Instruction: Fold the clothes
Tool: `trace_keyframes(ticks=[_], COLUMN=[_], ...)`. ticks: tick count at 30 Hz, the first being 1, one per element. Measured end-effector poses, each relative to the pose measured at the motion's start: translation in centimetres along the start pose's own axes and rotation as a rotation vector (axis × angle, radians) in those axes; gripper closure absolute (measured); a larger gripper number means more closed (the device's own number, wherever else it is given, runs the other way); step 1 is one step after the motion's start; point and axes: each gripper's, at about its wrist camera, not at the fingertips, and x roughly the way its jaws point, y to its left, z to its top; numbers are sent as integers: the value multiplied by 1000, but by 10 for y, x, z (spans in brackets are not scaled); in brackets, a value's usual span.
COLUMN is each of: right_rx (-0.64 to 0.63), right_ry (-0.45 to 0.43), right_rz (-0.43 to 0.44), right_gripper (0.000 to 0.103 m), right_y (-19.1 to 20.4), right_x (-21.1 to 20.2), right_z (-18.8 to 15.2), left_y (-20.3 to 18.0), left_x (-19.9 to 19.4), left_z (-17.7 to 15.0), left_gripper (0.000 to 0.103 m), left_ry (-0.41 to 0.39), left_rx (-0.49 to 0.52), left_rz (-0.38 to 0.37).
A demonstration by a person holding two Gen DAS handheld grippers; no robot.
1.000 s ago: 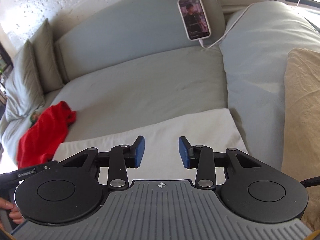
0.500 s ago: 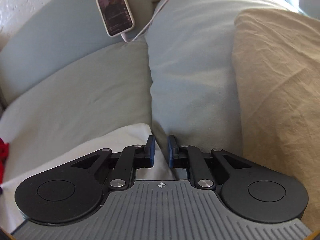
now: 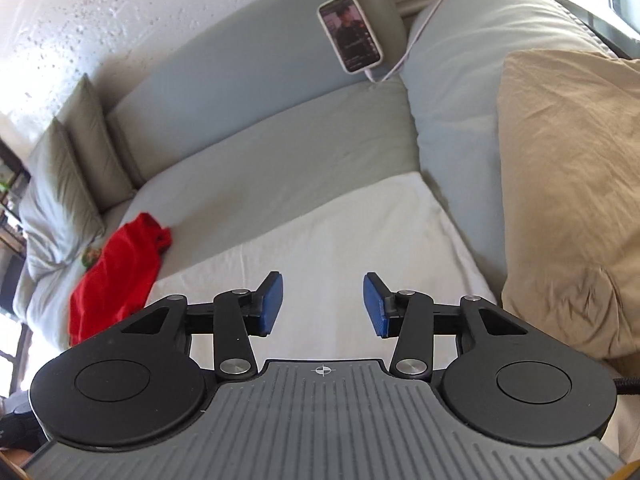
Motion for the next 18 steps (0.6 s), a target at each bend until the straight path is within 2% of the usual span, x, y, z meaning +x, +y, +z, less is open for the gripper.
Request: trace_keyframes(ticks=[3, 5, 7, 9, 10, 11, 12, 13, 15, 16, 18], right_rx=[-44, -88, -204, -288, -304, -315, -312, -307, -254, -199, -82], right_ry=[72, 83, 70, 103, 141, 125, 144, 171, 234, 271, 257], right_rz=[-30, -66, -123, -194, -219, -218, -215, -212, -193, -173, -90], right_gripper=[55, 55, 55, 55, 54, 53, 43, 40, 41, 44, 44], right_y=[11, 22, 35, 42, 41, 40, 36, 32, 21, 13, -3], right_x=[15, 28, 42, 54, 57, 52, 47, 42, 32, 26, 9], right_z=[-23, -35, -45, -58, -66, -75, -82, -89, -99, -103, -103], left_y=[-18, -27, -29, -30, -31, -31, -30, -28, -23, -23, -22], left_x=[20, 30, 34, 38, 40, 42, 42, 41, 34, 27, 12], left_z=[-12, -21, -32, -43, -49, -54, -58, -61, -64, -63, -58], left_gripper=[51, 51, 52, 51, 51, 51, 51, 52, 55, 54, 50], left_ry=[-8, -4, 25, 55, 70, 85, 107, 136, 167, 140, 81], left_rx=[31, 49, 54, 60, 63, 66, 64, 56, 46, 46, 41], left_rz=[-19, -27, -24, -22, -20, -19, -17, -14, -7, -2, 11])
